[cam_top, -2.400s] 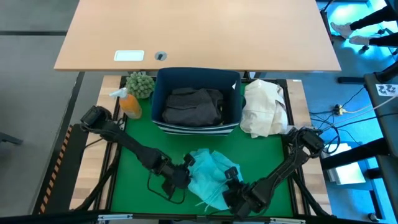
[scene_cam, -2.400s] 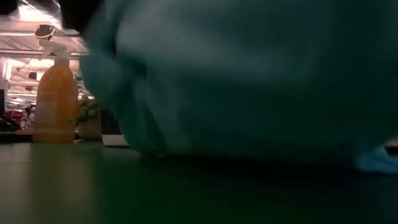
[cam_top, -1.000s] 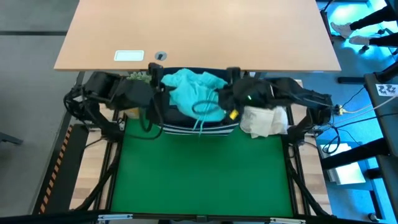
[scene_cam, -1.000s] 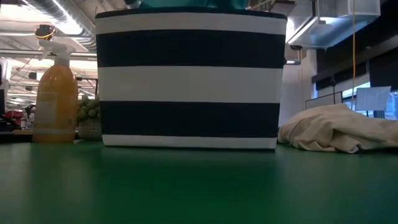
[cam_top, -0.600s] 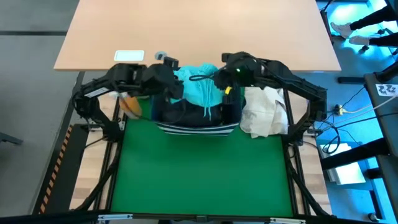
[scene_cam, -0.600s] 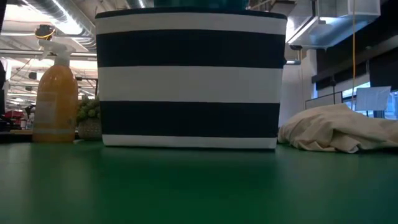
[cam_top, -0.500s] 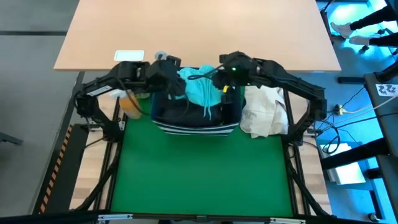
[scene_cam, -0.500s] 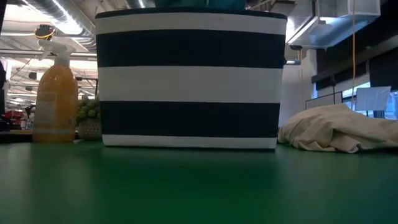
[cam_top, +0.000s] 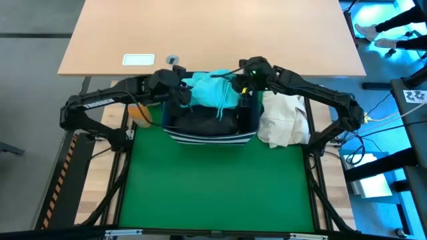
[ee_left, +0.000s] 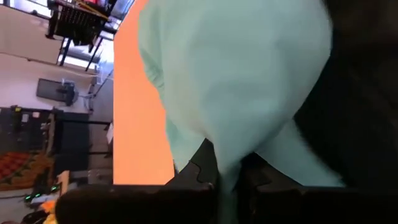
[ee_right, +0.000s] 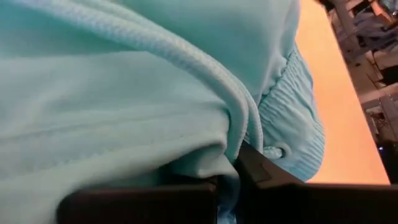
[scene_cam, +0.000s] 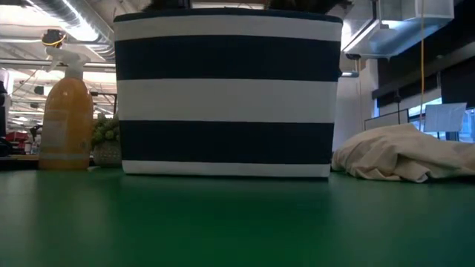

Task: Fold laundry
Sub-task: Put the blue shorts into the laundry bin

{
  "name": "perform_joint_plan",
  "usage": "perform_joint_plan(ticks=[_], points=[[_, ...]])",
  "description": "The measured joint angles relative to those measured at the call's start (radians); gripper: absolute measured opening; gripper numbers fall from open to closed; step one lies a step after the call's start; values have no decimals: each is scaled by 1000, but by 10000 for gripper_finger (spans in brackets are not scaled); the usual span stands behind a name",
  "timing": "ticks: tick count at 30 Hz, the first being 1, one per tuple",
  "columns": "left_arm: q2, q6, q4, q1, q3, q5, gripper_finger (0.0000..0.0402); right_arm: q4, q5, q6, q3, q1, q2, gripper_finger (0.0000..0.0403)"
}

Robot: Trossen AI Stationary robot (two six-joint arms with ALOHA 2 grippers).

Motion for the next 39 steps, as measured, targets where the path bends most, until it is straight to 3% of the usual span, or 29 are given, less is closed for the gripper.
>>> perform_joint_plan(ticks=[8,11,18,29,39], points=[[5,60,73,34,-142,26,7,36,-12,-56,-98,-7,19,13],[5,20,15,20,-146,87,11,-11,-56,-61,-100,-8,19,46],[5,-41,-45,-48,-145,128,72,-97,-153,-62,-100,-6,7,147],[4,-174,-194,-144,-6,128,133,-158,-156,-29,-100,76,-137,274],[5,-334,-252,-276,87,111,142,-175,-114,48,-100,184,-219,291]])
